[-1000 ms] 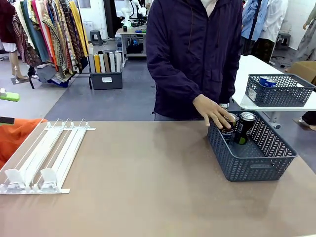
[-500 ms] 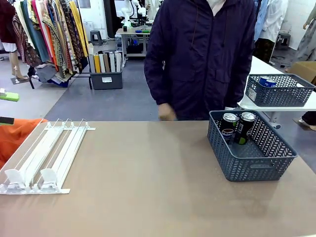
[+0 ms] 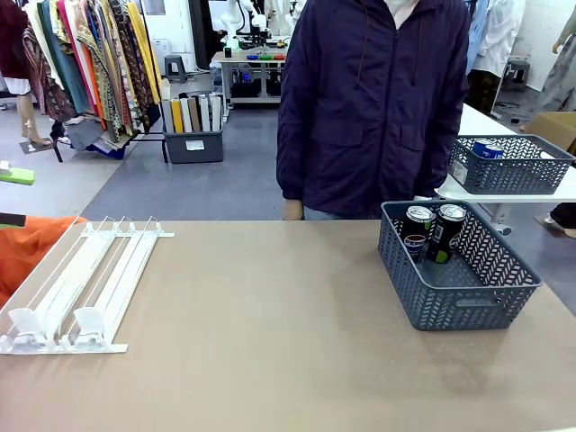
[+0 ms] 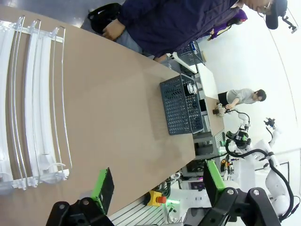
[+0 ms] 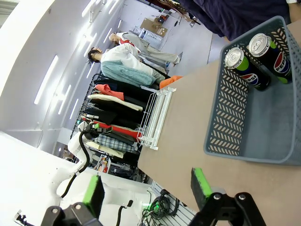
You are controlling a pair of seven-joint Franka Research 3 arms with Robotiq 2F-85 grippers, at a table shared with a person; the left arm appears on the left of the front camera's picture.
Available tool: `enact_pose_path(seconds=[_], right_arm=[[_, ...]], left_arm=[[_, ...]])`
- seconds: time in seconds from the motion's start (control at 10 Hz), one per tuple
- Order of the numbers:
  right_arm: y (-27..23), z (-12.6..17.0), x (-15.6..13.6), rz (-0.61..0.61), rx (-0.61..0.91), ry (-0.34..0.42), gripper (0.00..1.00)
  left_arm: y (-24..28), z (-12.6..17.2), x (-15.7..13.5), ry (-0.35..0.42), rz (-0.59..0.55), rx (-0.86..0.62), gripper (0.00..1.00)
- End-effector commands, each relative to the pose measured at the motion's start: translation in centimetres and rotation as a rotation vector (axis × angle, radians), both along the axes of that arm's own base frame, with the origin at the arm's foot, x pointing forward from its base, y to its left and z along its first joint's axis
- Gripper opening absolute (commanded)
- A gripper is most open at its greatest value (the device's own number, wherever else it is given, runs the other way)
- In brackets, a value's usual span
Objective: Retrieve and store the cans from the dispenser.
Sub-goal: Pick up one can from the Automatic Can Dispenser and place it in the middle of the table.
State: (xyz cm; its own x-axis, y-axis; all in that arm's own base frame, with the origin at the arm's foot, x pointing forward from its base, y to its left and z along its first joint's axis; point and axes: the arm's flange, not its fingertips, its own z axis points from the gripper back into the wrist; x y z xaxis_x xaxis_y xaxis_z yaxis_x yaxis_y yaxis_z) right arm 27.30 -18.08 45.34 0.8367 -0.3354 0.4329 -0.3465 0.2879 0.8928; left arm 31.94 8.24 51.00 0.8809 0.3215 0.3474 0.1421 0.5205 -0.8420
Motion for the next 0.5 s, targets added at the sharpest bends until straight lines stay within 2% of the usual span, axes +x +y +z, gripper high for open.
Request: enact_pose_path(seconds=[0.0,0.4], right_arm=[[0.03,0.36,0.38,-0.01,0.015,-0.035,1.0],[0.03,0.36,0.38,-0.01,0.015,-0.035,1.0]], left_arm=[[-0.04,0.2,0.05,-0.01,-0.003,-0.014,1.0],[-0.04,0.2,0.05,-0.01,-0.003,-0.014,1.0]])
